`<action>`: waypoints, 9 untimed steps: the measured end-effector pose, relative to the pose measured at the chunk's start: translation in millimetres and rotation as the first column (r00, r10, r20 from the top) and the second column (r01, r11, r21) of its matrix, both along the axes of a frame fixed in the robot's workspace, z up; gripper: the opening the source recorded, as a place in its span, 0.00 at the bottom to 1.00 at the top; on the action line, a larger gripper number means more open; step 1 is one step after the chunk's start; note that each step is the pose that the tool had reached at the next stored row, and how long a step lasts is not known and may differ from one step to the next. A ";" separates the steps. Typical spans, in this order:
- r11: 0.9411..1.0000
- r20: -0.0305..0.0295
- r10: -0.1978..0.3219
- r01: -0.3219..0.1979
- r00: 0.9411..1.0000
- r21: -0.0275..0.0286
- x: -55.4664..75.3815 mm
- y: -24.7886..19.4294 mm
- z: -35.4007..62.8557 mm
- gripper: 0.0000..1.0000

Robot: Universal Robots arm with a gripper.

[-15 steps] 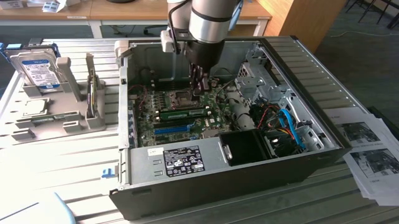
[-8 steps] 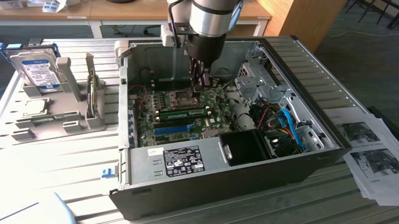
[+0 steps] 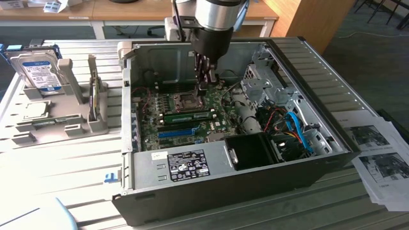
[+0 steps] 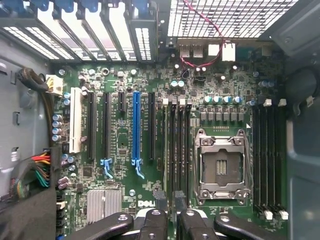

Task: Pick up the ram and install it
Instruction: 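Insert the ram into the slot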

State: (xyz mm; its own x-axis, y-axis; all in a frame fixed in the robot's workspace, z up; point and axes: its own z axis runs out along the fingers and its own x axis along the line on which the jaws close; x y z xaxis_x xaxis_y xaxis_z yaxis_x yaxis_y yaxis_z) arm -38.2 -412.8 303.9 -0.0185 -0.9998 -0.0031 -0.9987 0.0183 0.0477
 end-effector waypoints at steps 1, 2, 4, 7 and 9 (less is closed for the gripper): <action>1.000 0.000 0.000 0.000 1.000 0.000 0.0 0.0 1.5 0.18; 1.000 0.000 0.000 0.000 1.000 0.000 0.0 0.0 2.9 0.18; 1.000 0.000 0.000 0.000 1.000 0.000 0.0 0.0 5.8 0.18; 1.000 0.000 0.000 0.000 1.000 0.000 0.0 0.0 9.7 0.18; 1.000 0.000 0.000 0.000 1.000 0.000 0.0 0.0 12.2 0.18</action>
State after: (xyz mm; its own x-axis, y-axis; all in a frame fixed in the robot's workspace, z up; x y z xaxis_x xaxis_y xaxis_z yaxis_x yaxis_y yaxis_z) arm -38.2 -412.8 316.2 -0.0184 -0.9998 -0.0029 -0.9987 0.0183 0.0477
